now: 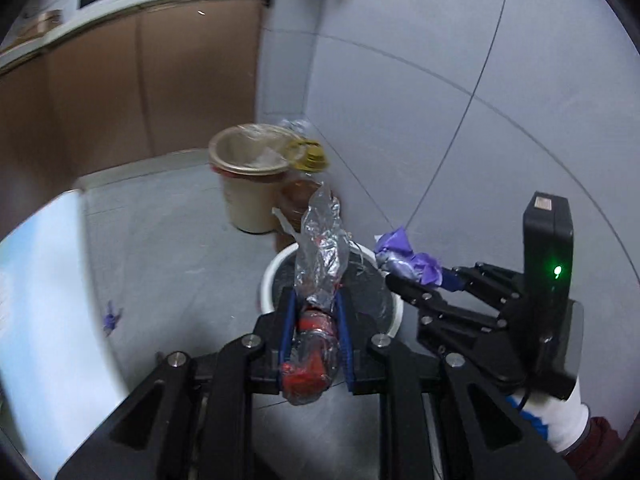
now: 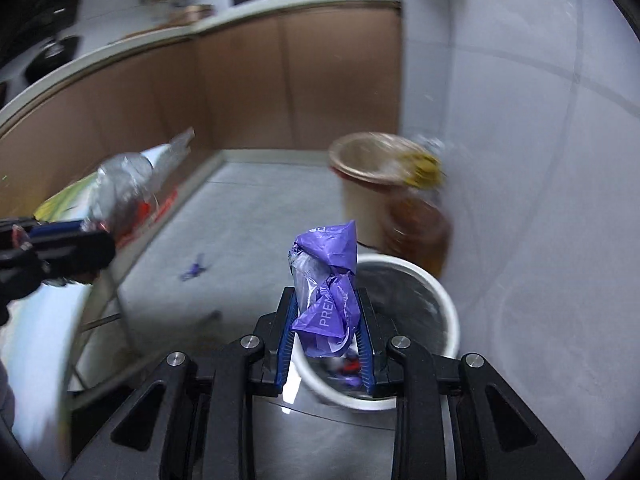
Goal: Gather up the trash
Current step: 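Carry the bottle and purple wrapper over the bin and release both, then move both open tools back over the table toward the snack bag and plastic bag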
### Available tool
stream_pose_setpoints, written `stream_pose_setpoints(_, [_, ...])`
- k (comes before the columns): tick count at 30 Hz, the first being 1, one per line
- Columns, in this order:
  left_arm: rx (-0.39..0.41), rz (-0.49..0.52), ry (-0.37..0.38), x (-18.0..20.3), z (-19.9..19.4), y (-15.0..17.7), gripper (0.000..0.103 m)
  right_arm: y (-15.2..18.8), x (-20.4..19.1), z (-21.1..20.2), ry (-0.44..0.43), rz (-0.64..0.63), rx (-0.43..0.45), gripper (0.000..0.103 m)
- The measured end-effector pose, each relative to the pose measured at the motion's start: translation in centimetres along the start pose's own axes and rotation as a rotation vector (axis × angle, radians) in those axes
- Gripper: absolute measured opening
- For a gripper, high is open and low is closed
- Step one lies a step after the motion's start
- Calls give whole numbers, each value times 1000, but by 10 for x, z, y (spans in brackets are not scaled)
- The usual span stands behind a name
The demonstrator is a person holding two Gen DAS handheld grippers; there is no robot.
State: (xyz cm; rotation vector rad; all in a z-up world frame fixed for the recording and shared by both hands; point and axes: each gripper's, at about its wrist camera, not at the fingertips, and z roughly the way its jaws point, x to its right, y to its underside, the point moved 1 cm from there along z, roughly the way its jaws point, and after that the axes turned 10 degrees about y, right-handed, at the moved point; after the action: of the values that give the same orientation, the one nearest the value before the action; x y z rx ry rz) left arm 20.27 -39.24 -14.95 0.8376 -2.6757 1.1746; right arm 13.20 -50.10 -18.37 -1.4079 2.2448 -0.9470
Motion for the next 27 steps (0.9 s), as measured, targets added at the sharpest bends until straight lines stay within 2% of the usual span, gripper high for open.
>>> stream_pose_setpoints(4, [-75, -29, 49, -7, 56, -18, 21, -2, 25, 35, 29, 43, -43, 29])
stream_pose_setpoints(6, [-97, -38, 44, -14, 75, -22, 21, -3, 32, 48, 36, 52, -53, 29])
stream_pose_setpoints(9, [-127, -84, 81, -29, 102, -26, 22, -7, 37, 68, 51, 51, -65, 30])
stream_pose_setpoints(10, [-141, -100, 94, -34, 110, -25, 22, -12, 41, 75, 50, 52, -68, 32])
stream_pose_setpoints(12, [-158, -121, 104, -41, 125, -27, 23, -14, 44, 84, 59, 55, -73, 42])
stream_pose_setpoints(14, [-165, -142, 111, -44, 133, -29, 30, -16, 44, 91, 73, 53, -73, 47])
stream_pose_setpoints(17, [-161, -171, 130, -47, 135, -30, 49, -15, 42, 95, 87, 42, -78, 55])
stream_pose_setpoints(18, [-152, -172, 130, -47, 133, -30, 50, -15, 41, 95, 93, 38, -78, 59])
stream_pose_setpoints(23, [-132, -184, 139, -47, 124, -32, 50, -14, 37, 87, 107, 22, -73, 60])
stream_pose_setpoints(27, [-87, -193, 124, -49, 100, -31, 50, -16, 34, 72, 118, 15, -49, 62])
